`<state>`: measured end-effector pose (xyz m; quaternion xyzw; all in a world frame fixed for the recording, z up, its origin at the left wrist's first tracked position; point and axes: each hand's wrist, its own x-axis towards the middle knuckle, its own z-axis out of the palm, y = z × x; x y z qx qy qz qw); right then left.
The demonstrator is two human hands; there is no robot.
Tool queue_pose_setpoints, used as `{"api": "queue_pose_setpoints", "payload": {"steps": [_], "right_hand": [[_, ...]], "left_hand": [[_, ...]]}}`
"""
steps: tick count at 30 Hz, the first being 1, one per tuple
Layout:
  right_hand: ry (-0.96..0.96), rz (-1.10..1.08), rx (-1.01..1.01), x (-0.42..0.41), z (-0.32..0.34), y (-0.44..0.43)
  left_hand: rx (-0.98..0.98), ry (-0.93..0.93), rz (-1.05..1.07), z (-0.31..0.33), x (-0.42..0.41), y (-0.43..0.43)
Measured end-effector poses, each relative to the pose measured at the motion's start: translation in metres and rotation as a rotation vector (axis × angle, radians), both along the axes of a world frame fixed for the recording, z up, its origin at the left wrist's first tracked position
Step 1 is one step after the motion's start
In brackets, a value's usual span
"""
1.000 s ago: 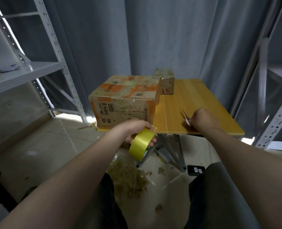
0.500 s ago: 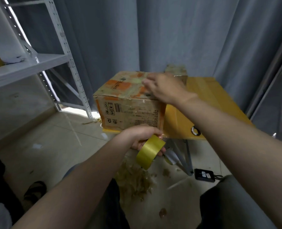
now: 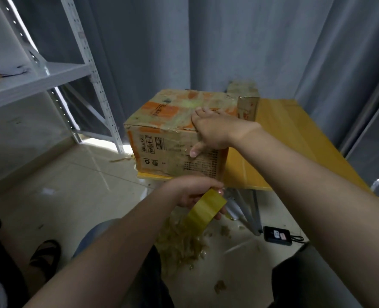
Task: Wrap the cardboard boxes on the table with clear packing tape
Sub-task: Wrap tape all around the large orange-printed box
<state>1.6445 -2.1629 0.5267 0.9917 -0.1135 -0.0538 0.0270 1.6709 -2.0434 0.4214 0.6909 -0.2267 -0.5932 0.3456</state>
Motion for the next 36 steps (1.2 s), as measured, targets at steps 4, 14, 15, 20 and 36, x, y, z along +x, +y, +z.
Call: {"api": "queue_pose_setpoints", "payload": {"steps": [4,14,15,20,36], "right_hand": [[-0.004,0.034,0.060,-0.005,-0.002,-0.010],[-0.343,-0.108,-0.001,-0.036,-0.022,-0.009],[-0.370,-0.127,-0.018,-0.039,-0.025,-0.007],[-0.523,-0.202,0.197,-0.059,-0.026,0.007],[-0.584,-0.130,0.522,-0.100,0.031,0.041]], "left_hand": [[-0.023,0.001,-0.020,0.002,-0.006,0.000],[-0.365,0.005,0.215,0.013,-0.022,0.036],[-0.404,0.002,0.241,0.016,-0.023,0.039],[-0.566,-0.070,0.358,0.039,-0.029,0.056],[-0.666,-0.211,0.421,0.101,-0.044,0.076]]}}
